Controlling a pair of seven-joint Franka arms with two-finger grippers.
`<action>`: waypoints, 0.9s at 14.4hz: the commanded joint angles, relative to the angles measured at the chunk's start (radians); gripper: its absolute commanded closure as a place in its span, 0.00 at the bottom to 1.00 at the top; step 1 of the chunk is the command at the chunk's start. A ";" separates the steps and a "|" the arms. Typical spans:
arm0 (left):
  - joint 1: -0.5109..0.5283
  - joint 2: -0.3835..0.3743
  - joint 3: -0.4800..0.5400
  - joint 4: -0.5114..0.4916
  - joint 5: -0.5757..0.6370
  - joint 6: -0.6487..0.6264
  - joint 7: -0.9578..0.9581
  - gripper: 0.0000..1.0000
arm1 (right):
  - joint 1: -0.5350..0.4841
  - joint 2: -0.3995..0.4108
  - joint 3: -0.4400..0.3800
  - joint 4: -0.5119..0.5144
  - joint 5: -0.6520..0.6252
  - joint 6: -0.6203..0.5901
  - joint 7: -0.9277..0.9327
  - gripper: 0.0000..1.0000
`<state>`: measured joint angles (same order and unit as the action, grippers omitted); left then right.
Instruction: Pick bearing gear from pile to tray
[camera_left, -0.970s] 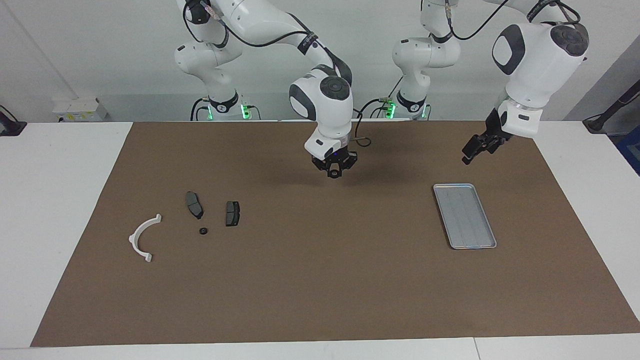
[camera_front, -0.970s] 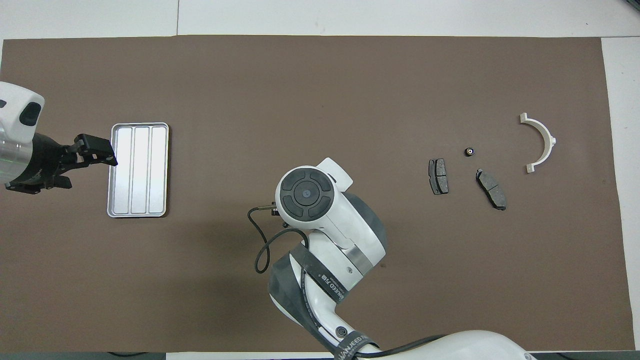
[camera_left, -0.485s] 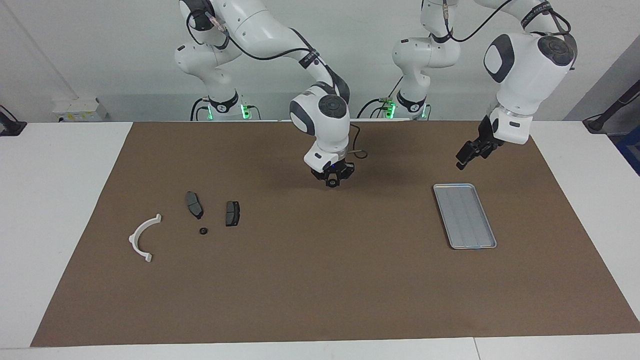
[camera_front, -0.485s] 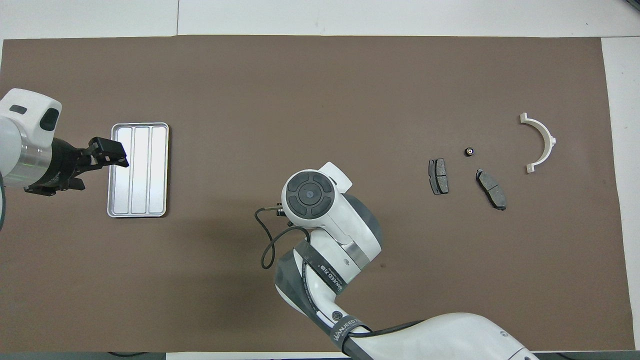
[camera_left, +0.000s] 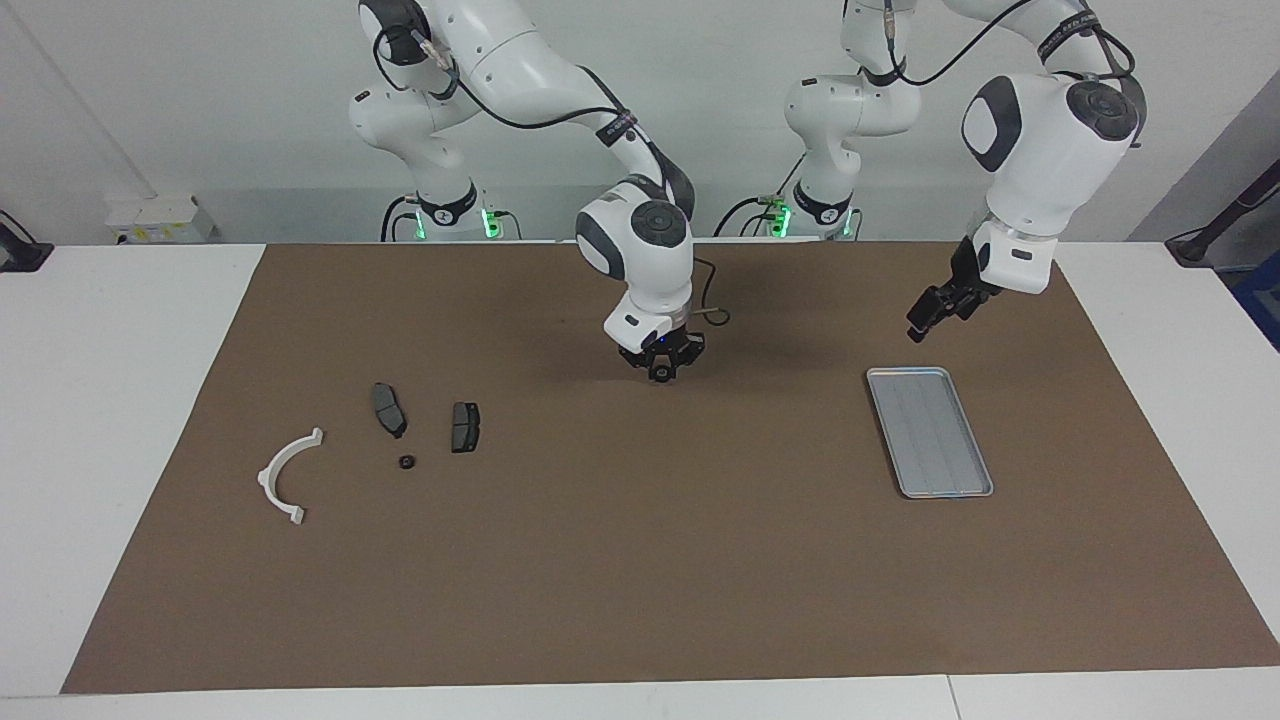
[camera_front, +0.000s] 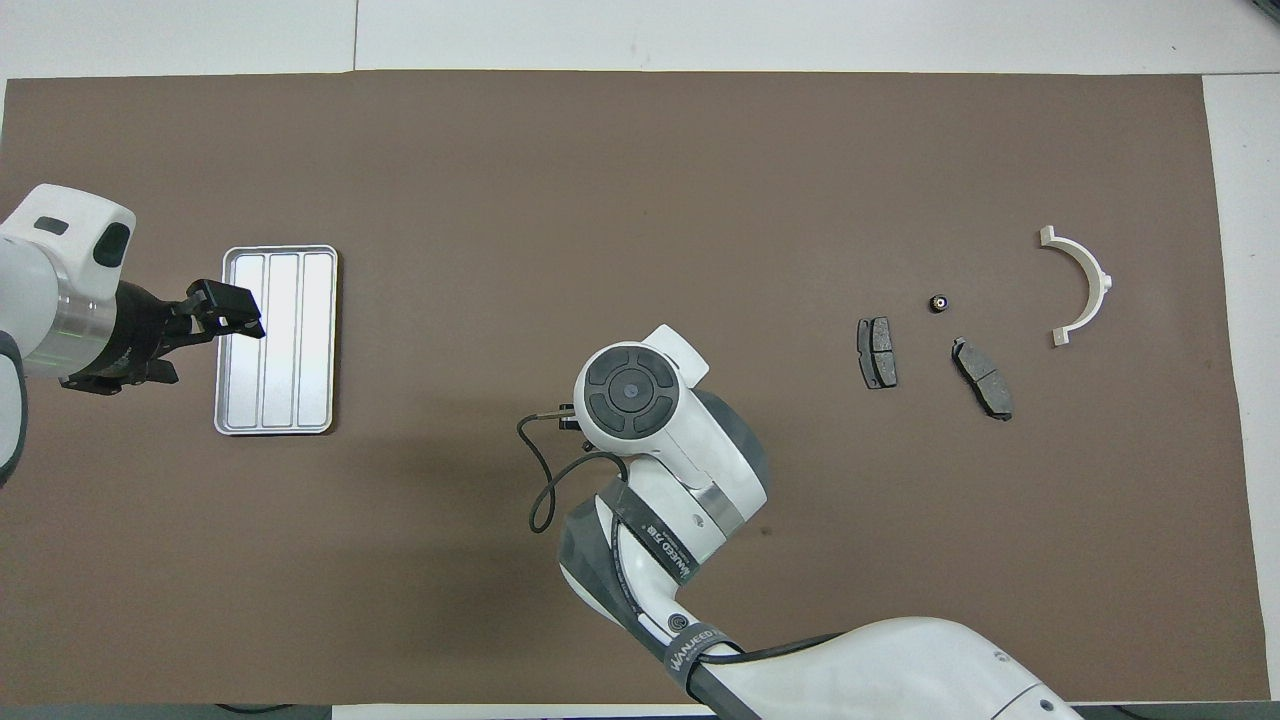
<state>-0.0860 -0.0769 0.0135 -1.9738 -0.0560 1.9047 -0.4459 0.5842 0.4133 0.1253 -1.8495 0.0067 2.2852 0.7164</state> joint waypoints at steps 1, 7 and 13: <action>-0.026 -0.037 0.008 -0.060 0.010 0.043 -0.033 0.00 | -0.020 -0.001 0.008 -0.031 -0.013 0.043 -0.028 0.86; -0.057 -0.037 0.008 -0.091 0.010 0.085 -0.071 0.00 | -0.021 0.002 0.010 -0.030 -0.013 0.051 -0.028 0.59; -0.098 -0.040 0.005 -0.102 0.009 0.094 -0.119 0.00 | -0.024 0.002 0.007 -0.013 -0.013 0.027 -0.026 0.13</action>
<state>-0.1576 -0.0779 0.0106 -2.0323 -0.0561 1.9696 -0.5289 0.5782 0.4177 0.1239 -1.8647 0.0067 2.3049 0.7101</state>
